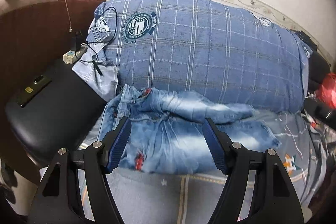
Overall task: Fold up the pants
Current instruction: 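Approach the light-blue jeans with both grippers open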
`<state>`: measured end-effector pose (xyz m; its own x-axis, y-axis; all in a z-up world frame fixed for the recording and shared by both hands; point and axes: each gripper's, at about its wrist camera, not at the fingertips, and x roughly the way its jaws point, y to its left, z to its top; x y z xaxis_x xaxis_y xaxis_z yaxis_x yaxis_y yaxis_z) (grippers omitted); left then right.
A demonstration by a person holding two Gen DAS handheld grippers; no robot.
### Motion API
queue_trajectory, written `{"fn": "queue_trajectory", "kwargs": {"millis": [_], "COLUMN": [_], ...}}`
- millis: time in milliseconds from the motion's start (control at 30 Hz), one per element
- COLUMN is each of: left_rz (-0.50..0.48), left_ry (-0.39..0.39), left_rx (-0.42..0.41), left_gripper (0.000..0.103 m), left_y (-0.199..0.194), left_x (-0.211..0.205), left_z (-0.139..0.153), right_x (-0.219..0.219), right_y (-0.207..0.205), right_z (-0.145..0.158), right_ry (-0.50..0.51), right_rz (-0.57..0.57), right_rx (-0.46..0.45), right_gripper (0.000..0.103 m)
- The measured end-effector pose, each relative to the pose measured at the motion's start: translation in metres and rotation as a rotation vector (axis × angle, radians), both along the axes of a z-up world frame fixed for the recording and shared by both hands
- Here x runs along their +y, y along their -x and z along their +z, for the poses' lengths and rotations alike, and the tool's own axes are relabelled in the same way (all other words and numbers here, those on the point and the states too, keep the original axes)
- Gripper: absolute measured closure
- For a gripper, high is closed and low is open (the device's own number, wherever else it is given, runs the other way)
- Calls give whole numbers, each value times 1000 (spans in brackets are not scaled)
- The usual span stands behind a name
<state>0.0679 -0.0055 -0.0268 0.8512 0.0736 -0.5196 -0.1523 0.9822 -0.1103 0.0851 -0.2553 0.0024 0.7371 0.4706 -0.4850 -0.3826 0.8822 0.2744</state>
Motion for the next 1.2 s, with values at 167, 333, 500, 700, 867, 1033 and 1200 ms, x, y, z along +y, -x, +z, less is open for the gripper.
{"fn": "queue_trajectory", "kwargs": {"millis": [167, 333, 500, 700, 867, 1033, 1200], "left_rz": [43, 138, 119, 87, 56, -25, -12], "left_ry": [30, -6, 14, -21, -48, 7, 90], "left_rx": [26, 131, 67, 127, 119, 111, 201], "left_gripper": [32, 33, 33, 33, 33, 33, 33], "left_y": [-35, -67, -66, -74, -69, -69, -84], "left_x": [11, 17, 15, 4, -5, -7, 6], "left_z": [-29, -73, -71, -79, -79, -75, -88], "right_x": [11, 3, -12, -26, -26, -22, -16], "right_y": [-15, -45, -77, -89, -92, -89, -91], "right_z": [17, -37, -85, -95, -95, -93, -99], "right_ry": [5, -52, -105, -58, -40, -25, 19], "right_rz": [41, 40, 47, -16, -9, 1, -2], "right_rx": [-108, -52, 98, 121, 132, 127, 156], "right_gripper": [40, 34, 34, 34, 34, 34, 34]}}
